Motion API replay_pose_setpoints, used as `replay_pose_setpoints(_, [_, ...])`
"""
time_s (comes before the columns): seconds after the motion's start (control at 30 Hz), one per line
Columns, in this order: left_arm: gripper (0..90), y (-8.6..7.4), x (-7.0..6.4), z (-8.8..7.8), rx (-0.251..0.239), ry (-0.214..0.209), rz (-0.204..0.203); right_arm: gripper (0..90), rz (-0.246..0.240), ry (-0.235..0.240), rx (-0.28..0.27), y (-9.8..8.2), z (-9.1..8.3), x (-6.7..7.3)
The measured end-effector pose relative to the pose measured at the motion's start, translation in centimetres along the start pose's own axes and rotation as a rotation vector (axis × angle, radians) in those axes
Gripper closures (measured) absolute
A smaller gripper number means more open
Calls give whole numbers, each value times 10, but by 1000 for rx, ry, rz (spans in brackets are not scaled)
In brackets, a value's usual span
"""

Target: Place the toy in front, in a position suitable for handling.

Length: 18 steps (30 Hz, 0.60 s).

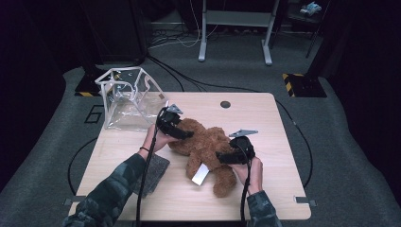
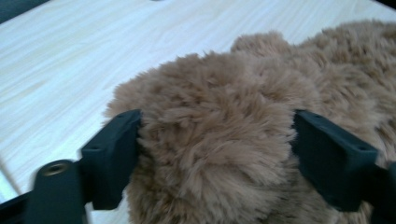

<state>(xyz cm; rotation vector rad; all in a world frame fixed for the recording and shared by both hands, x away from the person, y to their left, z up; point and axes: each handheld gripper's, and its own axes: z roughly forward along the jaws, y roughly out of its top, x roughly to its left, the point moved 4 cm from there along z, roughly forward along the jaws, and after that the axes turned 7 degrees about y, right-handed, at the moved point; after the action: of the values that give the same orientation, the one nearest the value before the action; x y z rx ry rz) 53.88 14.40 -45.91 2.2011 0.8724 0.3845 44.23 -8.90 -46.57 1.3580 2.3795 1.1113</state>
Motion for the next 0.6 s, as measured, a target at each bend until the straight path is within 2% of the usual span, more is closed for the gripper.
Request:
replay_pose_setpoints(0.03, [209,-2,-1,2,9,-11,10,207,0,0,0,0,0,0])
replay_pose_setpoints(0.07, [236,-4,-1,2,13,-16,5,256,0,4,21,-3,4,-4])
replay_pose_setpoints(0.1, [238,-5,-1,3,16,-13,-2,277,4,9,18,-3,5,-5])
replay_pose_setpoints(0.17, [288,-9,-2,6,4,-21,-7,336,19,21,20,-5,7,-5])
replay_pose_setpoints(0.2, [313,-12,-2,6,2,-19,-8,368,5,17,21,-5,7,-5])
replay_pose_setpoints(0.3, [376,-17,-3,6,-4,-30,-13,447,5,17,36,-6,11,-3])
replay_pose_setpoints(0.33, [394,-19,-4,6,-13,-45,-34,470,0,22,35,-5,12,-3])
replay_pose_setpoints(0.37, [419,-20,-3,7,-22,-45,-38,505,16,23,40,-5,13,-2])
replay_pose_setpoints(0.47, [474,-24,-4,8,-48,-58,-51,560,0,28,34,-6,15,-3])
replay_pose_setpoints(0.57, [532,-26,-4,8,-75,-58,-62,611,14,30,21,-7,16,-3])
replay_pose_setpoints(0.6, [547,-27,-6,7,-85,-59,-67,621,6,30,15,-7,16,-3])
